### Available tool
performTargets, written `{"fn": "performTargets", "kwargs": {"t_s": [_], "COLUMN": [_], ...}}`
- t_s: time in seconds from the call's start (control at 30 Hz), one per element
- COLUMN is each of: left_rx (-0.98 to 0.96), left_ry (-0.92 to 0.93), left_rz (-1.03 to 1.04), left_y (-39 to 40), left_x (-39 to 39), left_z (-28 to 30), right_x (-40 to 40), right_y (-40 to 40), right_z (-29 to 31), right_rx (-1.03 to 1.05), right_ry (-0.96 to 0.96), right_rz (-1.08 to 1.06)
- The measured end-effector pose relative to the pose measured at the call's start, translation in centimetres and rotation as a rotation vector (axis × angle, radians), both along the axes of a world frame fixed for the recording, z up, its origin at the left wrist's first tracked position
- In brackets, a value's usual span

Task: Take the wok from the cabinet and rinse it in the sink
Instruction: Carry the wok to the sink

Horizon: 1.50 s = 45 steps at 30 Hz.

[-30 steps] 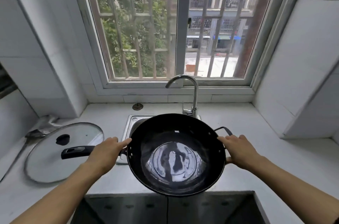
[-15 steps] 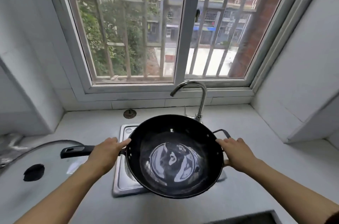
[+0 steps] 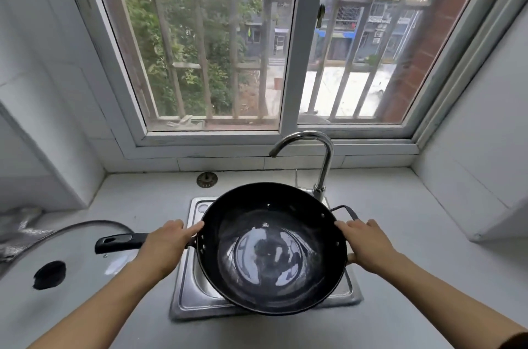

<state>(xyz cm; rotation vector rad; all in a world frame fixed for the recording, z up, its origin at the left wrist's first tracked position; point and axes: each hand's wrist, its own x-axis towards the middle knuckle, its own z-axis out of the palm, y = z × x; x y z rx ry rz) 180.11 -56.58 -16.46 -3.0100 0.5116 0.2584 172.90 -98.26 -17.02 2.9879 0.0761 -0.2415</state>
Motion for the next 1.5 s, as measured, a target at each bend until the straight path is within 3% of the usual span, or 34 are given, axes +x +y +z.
{"fn": "performTargets", "kwargs": {"t_s": [0.83, 1.5], "left_rx": [0.016, -0.034], "left_ry": [0.100, 0.039], "left_rz": [0.041, 0.031], "left_y": [-0.7, 0.0], "left_x": [3.7, 4.0], "left_z": [-5.8, -8.0], "right_x": [4.9, 5.4], "right_y": [-1.1, -0.1], "right_z": [-6.8, -9.2], "right_rx": [0.035, 0.050], "right_ry": [0.105, 0.129], "right_rz": [-0.016, -0.013]}}
